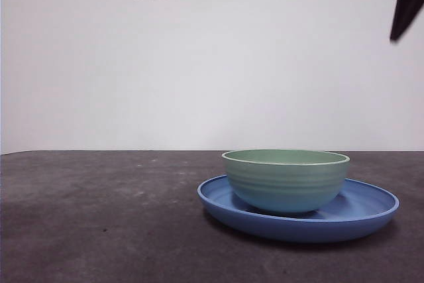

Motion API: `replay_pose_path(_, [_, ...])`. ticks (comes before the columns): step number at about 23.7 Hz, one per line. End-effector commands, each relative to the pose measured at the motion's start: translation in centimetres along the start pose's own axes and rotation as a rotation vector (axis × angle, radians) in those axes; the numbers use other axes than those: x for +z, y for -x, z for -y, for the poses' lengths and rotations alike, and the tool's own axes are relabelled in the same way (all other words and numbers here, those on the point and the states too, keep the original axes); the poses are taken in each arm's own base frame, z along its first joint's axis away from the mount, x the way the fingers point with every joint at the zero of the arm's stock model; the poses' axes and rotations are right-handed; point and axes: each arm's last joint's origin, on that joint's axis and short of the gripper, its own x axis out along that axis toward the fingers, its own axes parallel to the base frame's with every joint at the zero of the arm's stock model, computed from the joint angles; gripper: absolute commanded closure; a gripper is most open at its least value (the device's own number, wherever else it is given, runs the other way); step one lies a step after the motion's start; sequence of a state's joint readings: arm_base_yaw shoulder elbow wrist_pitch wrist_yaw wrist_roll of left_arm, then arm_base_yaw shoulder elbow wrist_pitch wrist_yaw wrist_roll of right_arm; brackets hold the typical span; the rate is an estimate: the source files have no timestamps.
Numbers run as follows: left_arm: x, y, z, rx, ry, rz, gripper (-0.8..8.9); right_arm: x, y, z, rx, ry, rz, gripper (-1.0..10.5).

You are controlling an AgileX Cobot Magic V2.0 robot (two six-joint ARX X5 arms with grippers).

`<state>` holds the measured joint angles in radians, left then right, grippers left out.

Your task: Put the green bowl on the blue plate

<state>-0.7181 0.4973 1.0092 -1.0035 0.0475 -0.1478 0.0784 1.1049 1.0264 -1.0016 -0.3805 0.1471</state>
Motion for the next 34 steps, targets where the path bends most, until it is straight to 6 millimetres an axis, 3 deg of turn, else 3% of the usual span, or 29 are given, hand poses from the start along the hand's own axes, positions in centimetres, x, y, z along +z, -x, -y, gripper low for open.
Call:
replay_pose_path(1, [0.3, 0.1, 0.1, -0.005, 0.000, 0.010, 1.65, 1.3, -1.2, 0.6, -0.056, -0.024, -0.020, 3.5])
replay_pose_path(3, [0.3, 0.1, 0.1, -0.004, 0.000, 0.010, 1.65, 1.8, -2.4, 1.1, -0.092, -0.029, -0.047, 3.5])
replay_pose_path(8, [0.3, 0.1, 0.1, -0.004, 0.000, 0.010, 1.65, 3.0, -5.5, 2.0, -0.108, -0.027, -0.109, 5.1])
replay_pose_path(20, [0.2, 0.1, 0.1, -0.004, 0.000, 0.005, 1.65, 4.5, -12.8, 3.7, 0.002, -0.015, -0.226, 6.0])
replay_pose_path(25, [0.2, 0.1, 0.1, -0.003, 0.000, 0.003, 1.65, 4.3, -15.1, 3.8, 0.009, -0.008, -0.278, 6.8])
replay_pose_path(31, [0.1, 0.1, 0.1, -0.002, 0.001, -0.005, 1.65, 4.0, -17.6, 4.3, 0.075, -0.026, -0.328, 7.0])
replay_pose_path(34, [-0.1, 0.1, 0.0, 0.001, 0.002, -0.027, 1.65, 3.9, -18.1, 4.5, 0.071, -0.032, -0.343, 8.2])
